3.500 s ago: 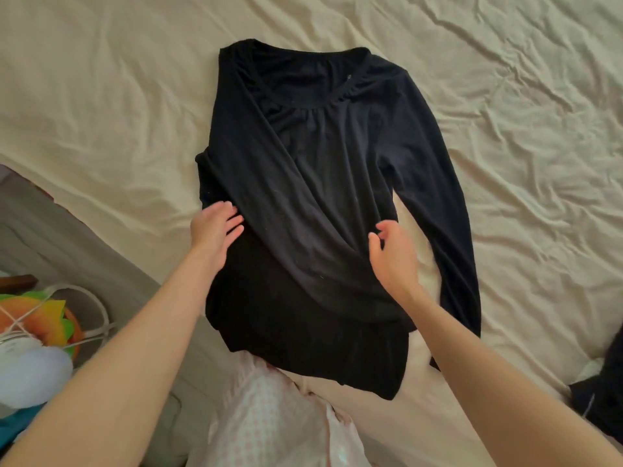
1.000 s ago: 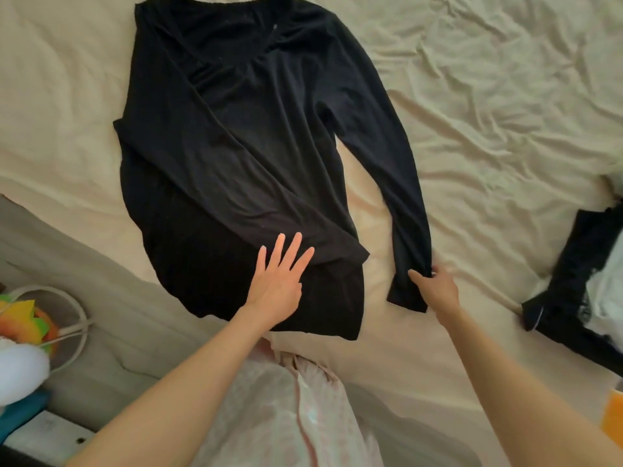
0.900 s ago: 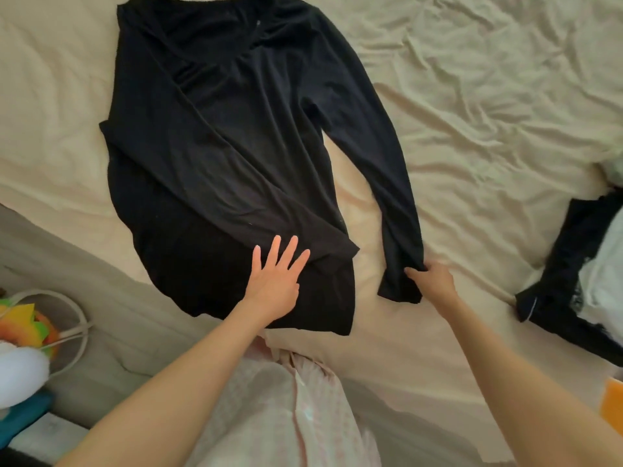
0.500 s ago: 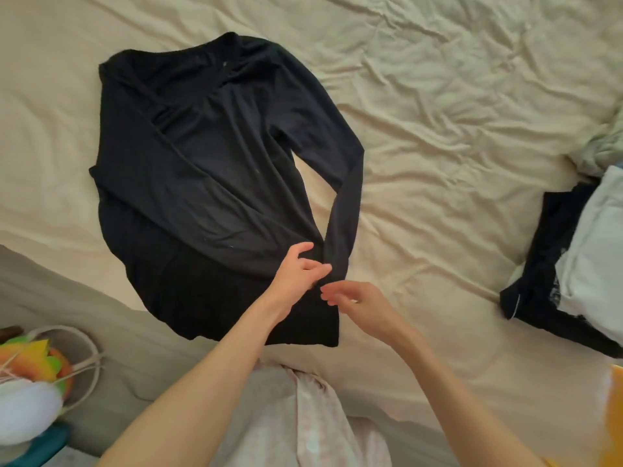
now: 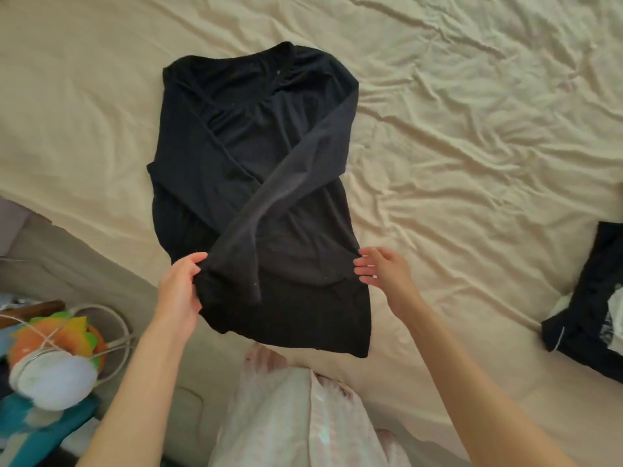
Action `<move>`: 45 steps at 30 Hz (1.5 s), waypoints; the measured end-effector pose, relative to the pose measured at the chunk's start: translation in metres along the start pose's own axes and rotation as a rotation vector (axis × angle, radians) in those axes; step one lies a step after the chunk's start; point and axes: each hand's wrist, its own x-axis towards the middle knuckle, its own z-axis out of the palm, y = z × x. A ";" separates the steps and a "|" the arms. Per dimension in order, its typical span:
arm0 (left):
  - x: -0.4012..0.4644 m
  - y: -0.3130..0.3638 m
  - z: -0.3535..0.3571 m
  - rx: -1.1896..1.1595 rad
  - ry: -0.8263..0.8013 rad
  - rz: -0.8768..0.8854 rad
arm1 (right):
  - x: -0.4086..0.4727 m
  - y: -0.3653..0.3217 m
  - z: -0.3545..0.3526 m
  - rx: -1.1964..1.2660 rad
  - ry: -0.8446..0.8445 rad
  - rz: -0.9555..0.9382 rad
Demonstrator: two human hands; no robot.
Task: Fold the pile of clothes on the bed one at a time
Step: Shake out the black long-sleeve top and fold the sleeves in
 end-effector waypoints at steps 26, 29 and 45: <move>0.176 0.172 0.213 0.637 -0.419 0.497 | 0.126 -0.129 0.120 1.059 0.022 0.221; 0.177 0.183 0.246 0.661 -0.465 0.519 | 0.124 -0.129 0.116 1.128 -0.044 0.349; 0.200 0.221 0.301 0.383 -0.662 0.398 | 0.165 -0.171 0.089 1.086 -0.058 0.394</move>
